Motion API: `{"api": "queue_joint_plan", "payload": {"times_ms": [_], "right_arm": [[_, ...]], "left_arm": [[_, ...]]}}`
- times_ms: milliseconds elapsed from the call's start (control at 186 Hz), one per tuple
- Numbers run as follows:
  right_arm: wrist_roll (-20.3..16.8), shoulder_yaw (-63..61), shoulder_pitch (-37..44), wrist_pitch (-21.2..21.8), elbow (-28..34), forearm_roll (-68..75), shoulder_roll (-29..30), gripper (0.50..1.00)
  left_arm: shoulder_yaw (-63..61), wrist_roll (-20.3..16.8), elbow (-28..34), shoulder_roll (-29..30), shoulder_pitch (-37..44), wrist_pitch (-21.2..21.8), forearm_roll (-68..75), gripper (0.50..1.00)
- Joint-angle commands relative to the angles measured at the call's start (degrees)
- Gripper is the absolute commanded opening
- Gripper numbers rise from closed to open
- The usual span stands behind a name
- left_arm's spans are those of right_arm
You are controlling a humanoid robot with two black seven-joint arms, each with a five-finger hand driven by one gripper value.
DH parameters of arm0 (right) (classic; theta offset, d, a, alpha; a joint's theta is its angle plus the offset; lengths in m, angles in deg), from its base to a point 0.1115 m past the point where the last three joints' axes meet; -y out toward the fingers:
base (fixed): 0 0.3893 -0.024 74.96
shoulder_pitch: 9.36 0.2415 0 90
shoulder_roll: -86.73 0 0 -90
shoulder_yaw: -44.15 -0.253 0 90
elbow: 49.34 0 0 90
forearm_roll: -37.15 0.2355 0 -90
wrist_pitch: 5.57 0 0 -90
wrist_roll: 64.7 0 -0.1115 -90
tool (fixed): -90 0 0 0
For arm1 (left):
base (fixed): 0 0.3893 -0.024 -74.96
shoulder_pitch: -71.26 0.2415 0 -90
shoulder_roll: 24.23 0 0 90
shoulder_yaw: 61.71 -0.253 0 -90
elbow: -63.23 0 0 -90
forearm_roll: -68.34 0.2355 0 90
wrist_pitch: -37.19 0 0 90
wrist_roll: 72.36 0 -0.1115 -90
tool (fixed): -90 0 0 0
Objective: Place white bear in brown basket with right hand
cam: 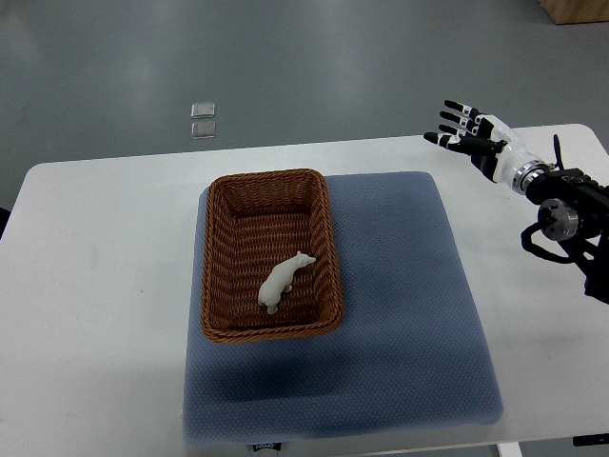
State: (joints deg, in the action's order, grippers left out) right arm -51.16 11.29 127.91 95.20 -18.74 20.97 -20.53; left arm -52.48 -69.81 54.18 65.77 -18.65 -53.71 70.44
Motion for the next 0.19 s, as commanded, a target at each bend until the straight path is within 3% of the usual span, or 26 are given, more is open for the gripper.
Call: {"api": "queue_joint_plan", "payload": {"times_ms": [0, 189], "right_arm": [[0.0, 0.07, -0.78, -0.05, -0.01, 0.01, 0.12, 0.924], [0.09, 0.07, -1.04, -0.31, -0.01, 0.01, 0.38, 0.924]], "left_arm": [[0.0, 0.0, 0.0, 0.0, 0.0, 0.02, 0.0, 1.0], [0.0, 0.0, 0.0, 0.0, 0.0, -0.07, 0.0, 1.0]]}}
